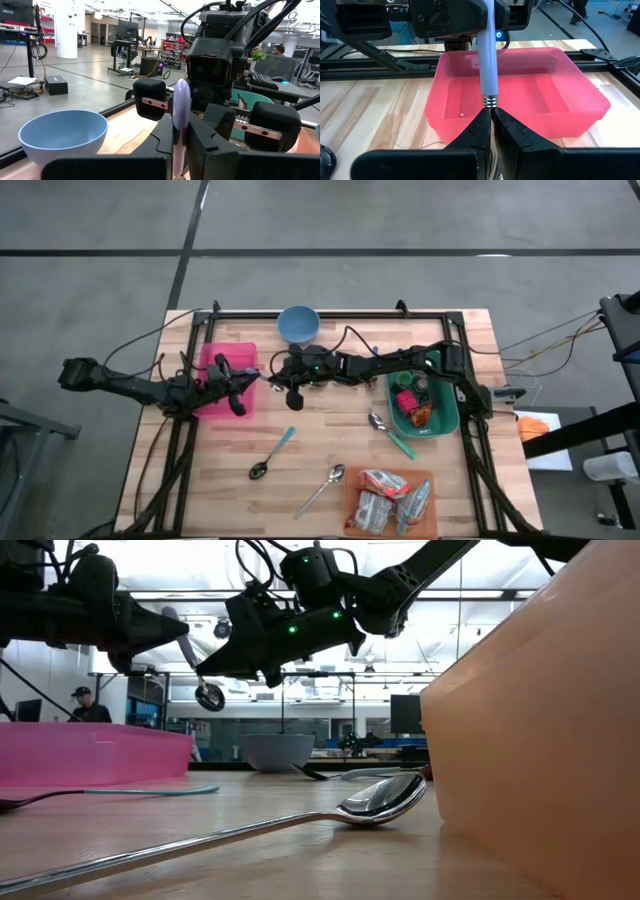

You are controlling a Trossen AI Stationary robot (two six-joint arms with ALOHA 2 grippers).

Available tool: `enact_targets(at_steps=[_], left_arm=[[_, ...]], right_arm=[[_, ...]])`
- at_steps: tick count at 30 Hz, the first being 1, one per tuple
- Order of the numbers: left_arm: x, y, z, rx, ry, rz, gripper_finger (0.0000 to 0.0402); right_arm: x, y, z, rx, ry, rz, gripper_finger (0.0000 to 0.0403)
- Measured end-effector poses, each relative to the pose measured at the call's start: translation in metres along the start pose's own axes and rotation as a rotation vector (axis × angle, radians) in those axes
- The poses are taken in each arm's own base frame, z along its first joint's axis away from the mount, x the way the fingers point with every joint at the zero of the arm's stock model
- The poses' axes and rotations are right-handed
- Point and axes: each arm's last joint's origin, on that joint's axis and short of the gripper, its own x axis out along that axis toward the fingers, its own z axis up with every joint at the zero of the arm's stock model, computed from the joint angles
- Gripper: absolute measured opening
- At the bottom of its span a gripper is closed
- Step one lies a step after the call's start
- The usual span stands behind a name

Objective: Pick & Place Food Item
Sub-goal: Put the purple spoon into the pink bin

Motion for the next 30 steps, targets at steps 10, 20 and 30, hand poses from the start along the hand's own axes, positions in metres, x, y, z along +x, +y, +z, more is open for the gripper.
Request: enact_targets(at_steps=[10, 20, 30], left_arm=[[0.0000, 0.0000, 0.0000, 0.003, 0.000, 0.000, 0.0014], [0.0000, 0.0000, 0.0000, 0.003, 0.000, 0.000, 0.0014], [0.0000, 0.0000, 0.0000, 0.016, 0.000, -0.001, 0.0014]], right_arm=[[0.0000, 0.0000, 0.0000, 0.006, 0.000, 0.000, 0.0015], [-0.0001, -0.0013, -0.0002, 0.016, 0.000, -0.002, 0.0015], [-0.0002, -0.0014, -0.0001, 0.015, 0.000, 0.006, 0.0026]])
